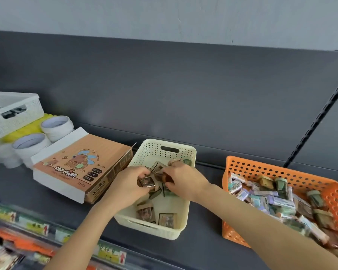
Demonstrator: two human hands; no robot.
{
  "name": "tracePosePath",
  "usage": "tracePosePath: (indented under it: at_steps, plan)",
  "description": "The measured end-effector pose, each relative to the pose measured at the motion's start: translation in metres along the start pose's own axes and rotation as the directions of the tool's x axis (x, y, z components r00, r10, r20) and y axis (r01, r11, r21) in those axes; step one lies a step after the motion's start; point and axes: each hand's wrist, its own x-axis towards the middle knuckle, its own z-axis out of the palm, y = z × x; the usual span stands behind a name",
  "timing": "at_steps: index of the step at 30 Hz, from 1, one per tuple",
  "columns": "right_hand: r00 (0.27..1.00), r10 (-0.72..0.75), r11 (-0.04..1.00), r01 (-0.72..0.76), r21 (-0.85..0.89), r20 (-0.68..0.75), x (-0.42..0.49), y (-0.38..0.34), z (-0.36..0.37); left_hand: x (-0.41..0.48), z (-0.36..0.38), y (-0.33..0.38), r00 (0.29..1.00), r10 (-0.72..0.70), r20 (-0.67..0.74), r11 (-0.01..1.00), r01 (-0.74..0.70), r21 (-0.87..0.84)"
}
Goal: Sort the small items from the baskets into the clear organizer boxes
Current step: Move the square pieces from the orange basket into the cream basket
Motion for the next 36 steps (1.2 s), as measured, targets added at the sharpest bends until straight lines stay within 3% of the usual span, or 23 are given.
tracePosePath:
  at_steps: [5, 10, 13, 21, 29, 36]
  plan:
    - [0.998, -0.064, 0.998, 0.064, 0.017, -0.009, -0.009, 0.001, -0.005, 0.002, 0.002, 0.006, 0.999, 0.017, -0.030, 0.999, -0.019, -0.047]
    - [0.984, -0.075, 0.984, 0.100, 0.150, -0.163, -0.036, 0.023, -0.038, 0.007, 0.008, 0.042, 0.991, 0.120, -0.063, 0.985, -0.127, -0.121]
    - [0.972, 0.028, 0.985, 0.013, 0.171, -0.233, -0.069, 0.050, -0.058, 0.009, 0.018, 0.068, 0.985, 0.167, -0.051, 0.973, -0.173, -0.153]
    - [0.928, 0.321, 0.932, -0.273, 0.240, -0.190, -0.161, 0.131, -0.073, 0.018, 0.059, 0.140, 0.938, 0.335, 0.089, 0.930, -0.314, -0.191]
    - [0.888, 0.438, 0.886, -0.400, 0.236, -0.139, -0.224, 0.193, -0.062, 0.028, 0.108, 0.205, 0.836, 0.490, 0.246, 0.871, -0.466, -0.152]
    - [0.867, 0.477, 0.860, -0.428, 0.278, -0.142, -0.236, 0.217, -0.053, 0.060, 0.146, 0.240, 0.824, 0.454, 0.337, 0.882, -0.469, -0.041]
